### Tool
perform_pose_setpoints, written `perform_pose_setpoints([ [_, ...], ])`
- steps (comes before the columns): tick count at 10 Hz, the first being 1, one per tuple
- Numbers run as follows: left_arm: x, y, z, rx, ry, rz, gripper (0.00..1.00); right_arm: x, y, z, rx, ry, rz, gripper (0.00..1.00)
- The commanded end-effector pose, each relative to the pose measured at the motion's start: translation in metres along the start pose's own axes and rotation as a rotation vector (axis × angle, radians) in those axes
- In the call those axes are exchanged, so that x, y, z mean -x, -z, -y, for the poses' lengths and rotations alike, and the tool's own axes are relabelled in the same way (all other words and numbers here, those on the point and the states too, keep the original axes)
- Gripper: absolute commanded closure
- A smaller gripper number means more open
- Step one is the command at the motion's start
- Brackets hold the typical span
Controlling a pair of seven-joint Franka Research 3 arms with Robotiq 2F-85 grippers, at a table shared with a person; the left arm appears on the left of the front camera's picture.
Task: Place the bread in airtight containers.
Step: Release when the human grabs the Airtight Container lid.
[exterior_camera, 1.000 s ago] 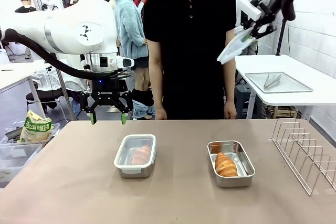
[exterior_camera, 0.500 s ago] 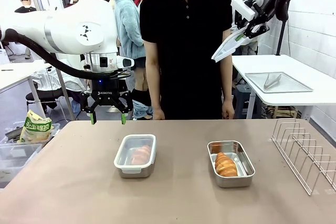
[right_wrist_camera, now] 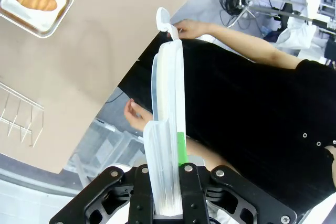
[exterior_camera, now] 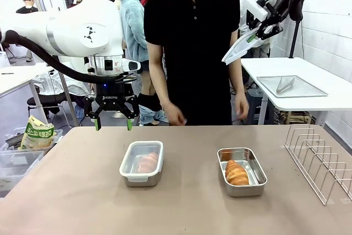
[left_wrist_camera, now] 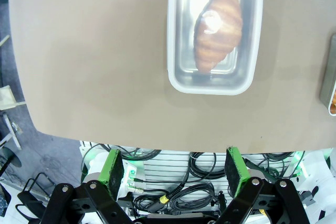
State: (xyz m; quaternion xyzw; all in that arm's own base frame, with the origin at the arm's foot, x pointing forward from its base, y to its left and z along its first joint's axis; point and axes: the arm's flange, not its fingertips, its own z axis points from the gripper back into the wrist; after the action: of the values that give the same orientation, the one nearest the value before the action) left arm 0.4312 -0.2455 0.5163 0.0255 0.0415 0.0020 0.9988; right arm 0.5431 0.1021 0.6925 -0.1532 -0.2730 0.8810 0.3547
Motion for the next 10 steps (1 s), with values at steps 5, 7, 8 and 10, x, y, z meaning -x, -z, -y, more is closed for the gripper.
perform_pose_setpoints([
  [5,0.0013,-0.0018,-0.0019,-0.001,-0.002,-0.004,0.0,-0.0019,-0.0014,-0.002,-0.002,0.0,-0.001,1.0],
  [7,0.0013,-0.0018,-0.0019,-0.001,-0.002,-0.004,0.0,-0.0019,-0.0014,-0.002,-0.002,0.0,-0.001,1.0],
  [8,0.0013,-0.0018,-0.0019,-0.001,-0.002,-0.004,0.0,-0.0019,-0.0014,-0.002,-0.002,0.0,-0.001,1.0],
  [10,0.0013,-0.0018,-0.0019,-0.001,-0.002,-0.004,0.0,-0.0019,-0.0014,-0.002,-0.002,0.0,-0.001,1.0],
])
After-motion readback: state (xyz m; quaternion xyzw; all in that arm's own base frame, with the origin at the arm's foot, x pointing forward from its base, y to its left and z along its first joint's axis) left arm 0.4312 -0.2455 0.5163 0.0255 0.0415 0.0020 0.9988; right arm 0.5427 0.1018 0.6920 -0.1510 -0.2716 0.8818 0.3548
